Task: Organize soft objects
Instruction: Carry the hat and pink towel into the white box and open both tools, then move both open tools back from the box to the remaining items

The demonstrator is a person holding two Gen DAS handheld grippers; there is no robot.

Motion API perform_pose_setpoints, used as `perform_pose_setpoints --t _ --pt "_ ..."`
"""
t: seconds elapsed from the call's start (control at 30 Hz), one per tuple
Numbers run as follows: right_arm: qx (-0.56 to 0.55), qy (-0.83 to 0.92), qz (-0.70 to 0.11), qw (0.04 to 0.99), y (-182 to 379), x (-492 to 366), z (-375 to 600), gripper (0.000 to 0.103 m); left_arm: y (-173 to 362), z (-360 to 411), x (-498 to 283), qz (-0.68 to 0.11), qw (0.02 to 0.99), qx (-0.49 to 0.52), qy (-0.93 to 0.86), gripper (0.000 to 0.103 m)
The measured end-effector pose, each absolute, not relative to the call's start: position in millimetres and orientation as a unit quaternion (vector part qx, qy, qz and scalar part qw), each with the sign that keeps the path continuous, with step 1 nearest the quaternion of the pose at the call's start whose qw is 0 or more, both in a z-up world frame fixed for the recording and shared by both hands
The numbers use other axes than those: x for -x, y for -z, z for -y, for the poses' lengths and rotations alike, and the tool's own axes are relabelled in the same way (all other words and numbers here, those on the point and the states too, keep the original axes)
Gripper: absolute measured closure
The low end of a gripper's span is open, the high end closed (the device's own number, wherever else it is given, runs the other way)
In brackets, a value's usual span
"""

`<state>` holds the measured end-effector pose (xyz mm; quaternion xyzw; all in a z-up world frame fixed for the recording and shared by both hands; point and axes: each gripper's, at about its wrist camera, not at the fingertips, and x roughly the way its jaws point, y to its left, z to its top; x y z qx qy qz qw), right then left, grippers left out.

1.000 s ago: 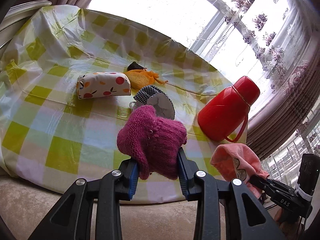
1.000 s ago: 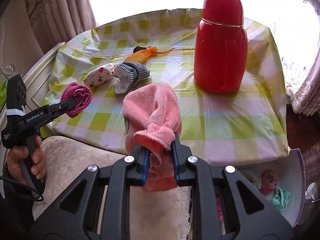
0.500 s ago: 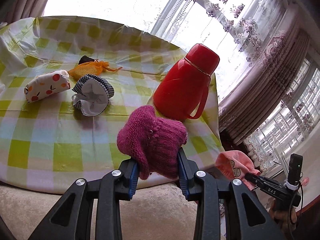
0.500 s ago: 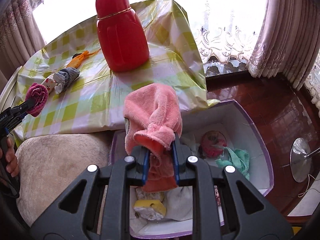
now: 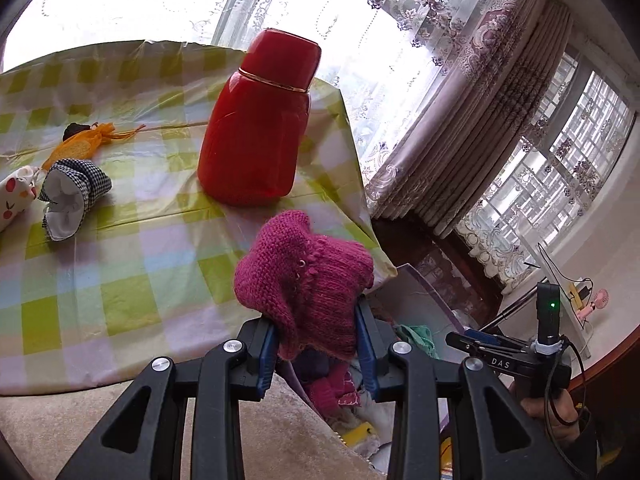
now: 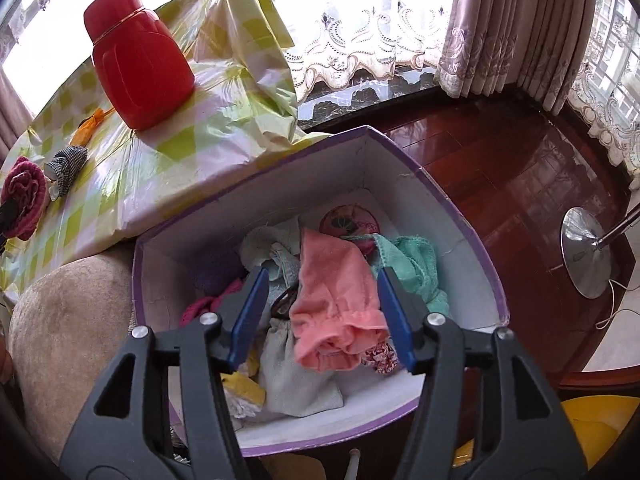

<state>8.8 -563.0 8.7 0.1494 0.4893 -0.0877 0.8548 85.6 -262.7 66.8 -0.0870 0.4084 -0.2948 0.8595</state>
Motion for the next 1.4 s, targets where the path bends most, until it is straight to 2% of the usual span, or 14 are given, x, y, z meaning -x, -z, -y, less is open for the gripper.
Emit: perform_pose_setpoints --t 0.67,0.7,0.77,0.8,0.83,1.07,1.4 --pt "-0.199 0.168 -0.412 0.873 -51 28 635 0.029 -50 419 -34 -0.452 0.766 -0.034 0.456 0.065" --pt "-0.201 0.173 -0.409 0.873 -53 30 639 0.028 -49 427 -29 -0.454 0.758 -0.039 0.466 0.064" --pt "-0.203 0.180 -0.404 0.873 -56 34 644 0.027 -43 443 -23 -0.465 0.736 -0.051 0.490 0.055" --pt "-0.204 0.182 -0.403 0.874 -57 35 646 0.027 -39 448 -22 -0.475 0.724 -0.055 0.498 0.047" --pt "-0.205 0.183 -0.402 0.873 -57 36 648 0.027 -35 452 -20 -0.482 0.719 -0.060 0.497 0.046" --pt "-0.205 0.159 -0.410 0.875 -51 30 637 0.027 -37 422 -37 -0.493 0.734 -0.030 0.467 0.045" --pt "-0.169 0.077 -0.429 0.884 -47 1 569 0.027 -46 348 -68 -0.474 0.792 0.035 0.382 0.045"
